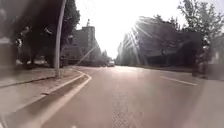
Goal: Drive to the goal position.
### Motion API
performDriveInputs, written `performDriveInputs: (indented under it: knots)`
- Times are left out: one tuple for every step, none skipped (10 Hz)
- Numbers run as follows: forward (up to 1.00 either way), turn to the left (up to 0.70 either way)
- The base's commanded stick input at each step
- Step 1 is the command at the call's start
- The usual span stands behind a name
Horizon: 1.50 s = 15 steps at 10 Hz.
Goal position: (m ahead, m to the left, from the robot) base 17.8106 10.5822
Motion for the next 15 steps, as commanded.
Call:
performDriveInputs:
  knots:
    - [0.70,0.00]
    - [0.70,0.00]
    - [0.70,0.00]
    - [0.70,0.00]
    - [0.70,0.00]
    - [0.70,0.00]
    - [0.70,0.00]
    - [0.70,0.00]
    - [0.70,0.00]
    - [0.70,0.00]
    - [0.70,0.00]
    - [0.70,0.00]
    - [0.70,0.00]
    - [0.70,0.00]
    - [0.70,0.00]
